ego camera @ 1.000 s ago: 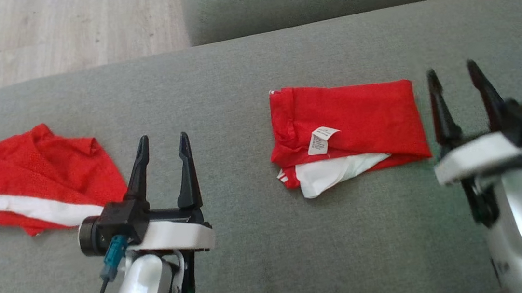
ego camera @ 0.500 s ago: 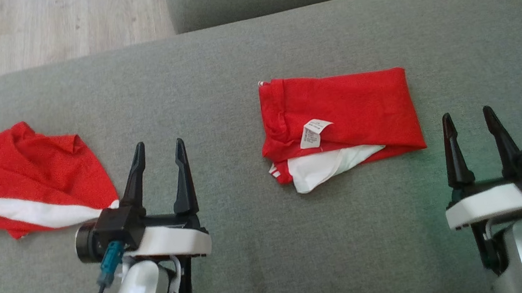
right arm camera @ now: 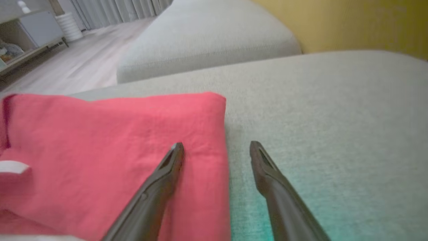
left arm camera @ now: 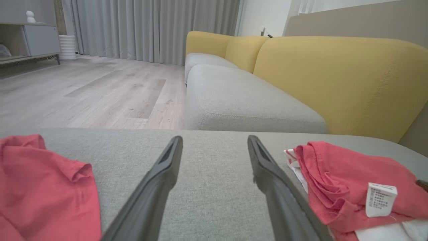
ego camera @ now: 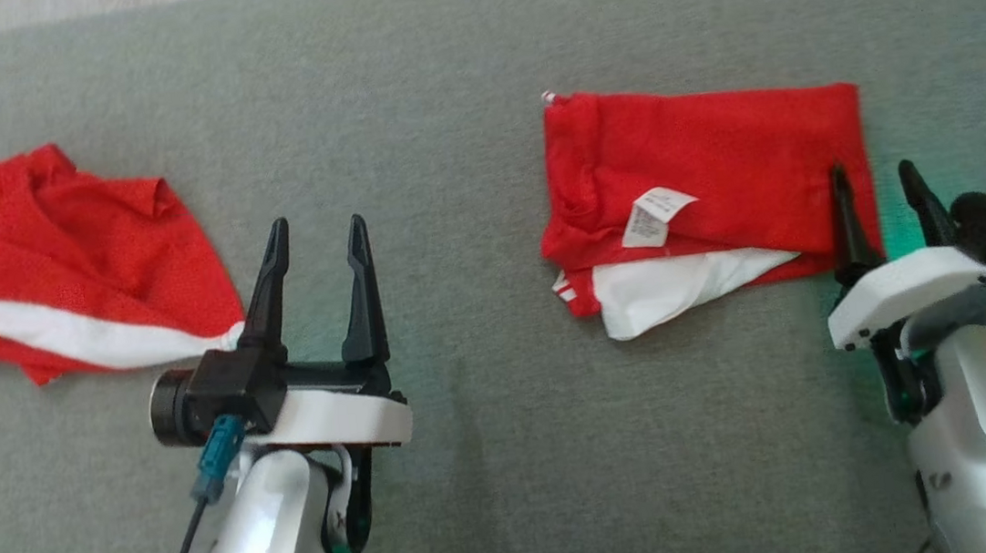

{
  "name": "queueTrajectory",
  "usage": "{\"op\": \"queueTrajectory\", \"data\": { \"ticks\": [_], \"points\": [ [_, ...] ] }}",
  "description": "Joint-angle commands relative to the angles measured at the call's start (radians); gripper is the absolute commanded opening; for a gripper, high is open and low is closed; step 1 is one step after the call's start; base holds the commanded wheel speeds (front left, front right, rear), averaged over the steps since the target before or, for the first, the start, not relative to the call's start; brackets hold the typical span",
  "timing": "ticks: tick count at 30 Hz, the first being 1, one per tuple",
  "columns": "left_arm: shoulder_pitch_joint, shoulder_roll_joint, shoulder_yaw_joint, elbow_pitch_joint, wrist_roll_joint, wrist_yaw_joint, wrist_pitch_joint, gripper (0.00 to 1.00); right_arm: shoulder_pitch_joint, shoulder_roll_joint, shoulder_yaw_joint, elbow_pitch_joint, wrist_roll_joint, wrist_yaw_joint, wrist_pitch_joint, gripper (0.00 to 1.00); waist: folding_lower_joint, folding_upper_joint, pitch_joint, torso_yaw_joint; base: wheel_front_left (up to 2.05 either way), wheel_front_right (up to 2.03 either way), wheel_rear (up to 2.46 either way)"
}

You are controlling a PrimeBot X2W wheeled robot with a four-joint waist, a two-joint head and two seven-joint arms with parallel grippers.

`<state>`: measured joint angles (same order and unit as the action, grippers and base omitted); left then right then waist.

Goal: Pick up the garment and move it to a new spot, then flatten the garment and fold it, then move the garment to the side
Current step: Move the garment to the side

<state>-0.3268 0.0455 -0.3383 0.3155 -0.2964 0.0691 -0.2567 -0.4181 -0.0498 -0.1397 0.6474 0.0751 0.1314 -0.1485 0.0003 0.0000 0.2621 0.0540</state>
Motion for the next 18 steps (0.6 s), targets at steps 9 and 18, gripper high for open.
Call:
{"op": "queueTrajectory", "data": {
  "ticks": [9,18],
  "points": [
    [-0.045,0.005,0.019,-0.034,-0.003,0.007,-0.005,1.00,-0.086,-0.002,0.102,0.165,0.062,-0.001,0.054,0.00,-0.0003,0.0000,0.027,0.037,0.00,0.00,0.00],
    [-0.028,0.005,0.031,-0.024,0.000,0.007,-0.005,1.00,-0.118,-0.075,0.155,0.193,-0.012,-0.001,0.005,0.00,-0.0003,0.0000,-0.027,0.003,0.00,0.00,0.00]
  ]
}}
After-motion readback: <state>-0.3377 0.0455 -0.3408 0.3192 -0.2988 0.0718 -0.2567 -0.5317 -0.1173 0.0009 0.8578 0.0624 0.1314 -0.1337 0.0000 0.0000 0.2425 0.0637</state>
